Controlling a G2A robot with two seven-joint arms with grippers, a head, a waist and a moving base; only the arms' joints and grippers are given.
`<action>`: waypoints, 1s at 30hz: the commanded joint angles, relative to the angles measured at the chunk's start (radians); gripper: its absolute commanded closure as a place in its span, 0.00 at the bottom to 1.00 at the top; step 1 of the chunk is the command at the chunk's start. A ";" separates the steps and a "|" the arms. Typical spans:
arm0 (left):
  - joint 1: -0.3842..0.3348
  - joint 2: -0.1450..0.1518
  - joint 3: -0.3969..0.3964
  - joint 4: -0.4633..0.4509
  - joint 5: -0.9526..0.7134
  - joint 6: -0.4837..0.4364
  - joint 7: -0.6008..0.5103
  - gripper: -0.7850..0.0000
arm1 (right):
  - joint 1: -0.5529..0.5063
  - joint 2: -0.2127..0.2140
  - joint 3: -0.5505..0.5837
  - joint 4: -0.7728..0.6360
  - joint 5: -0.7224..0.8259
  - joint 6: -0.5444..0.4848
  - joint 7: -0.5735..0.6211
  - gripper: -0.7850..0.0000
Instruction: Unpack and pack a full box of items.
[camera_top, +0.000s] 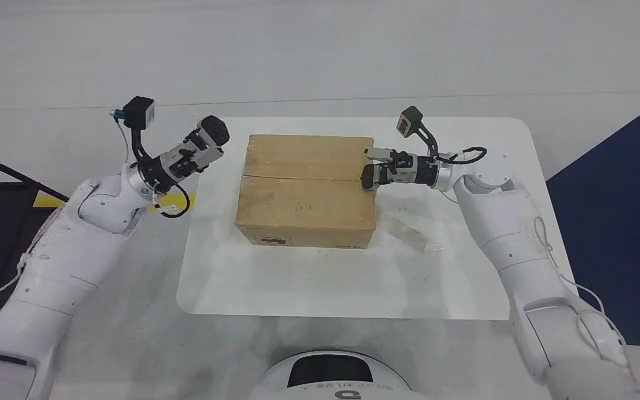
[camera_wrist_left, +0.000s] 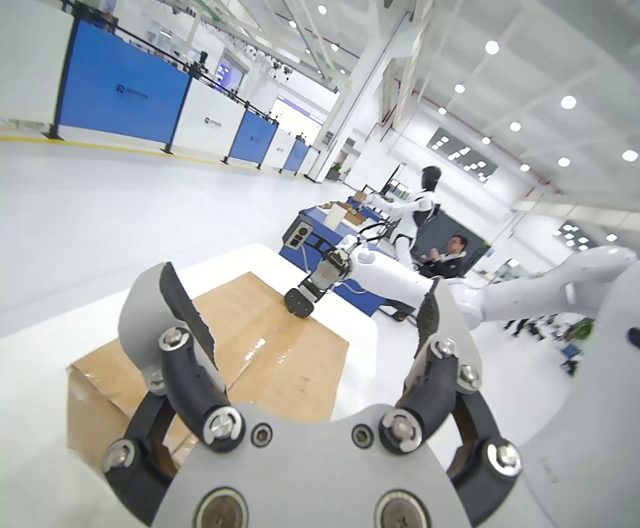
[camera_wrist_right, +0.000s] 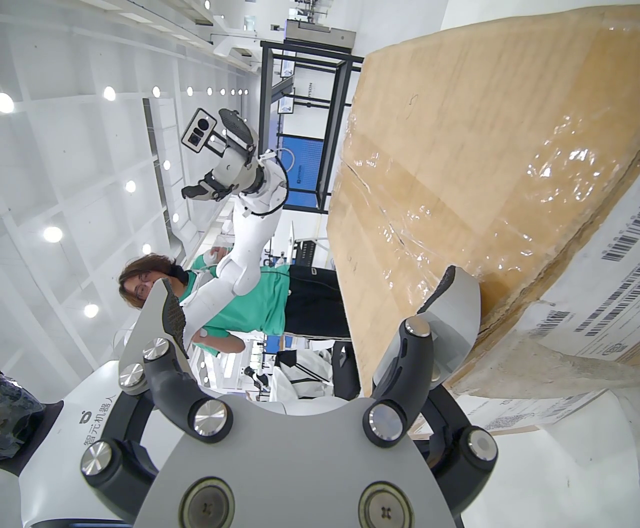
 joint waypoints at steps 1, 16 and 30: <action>-0.029 0.009 0.029 0.021 -0.327 0.079 -0.272 0.00 | 0.000 0.000 0.000 0.000 0.000 0.000 0.000 0.00; -0.151 -0.033 0.106 0.194 -0.581 0.444 -0.815 0.00 | 0.000 0.000 0.000 0.000 0.000 0.000 0.000 0.00; -0.252 -0.137 0.219 0.369 -0.527 0.436 -0.807 0.00 | 0.000 0.000 0.000 0.000 0.000 0.000 0.000 0.00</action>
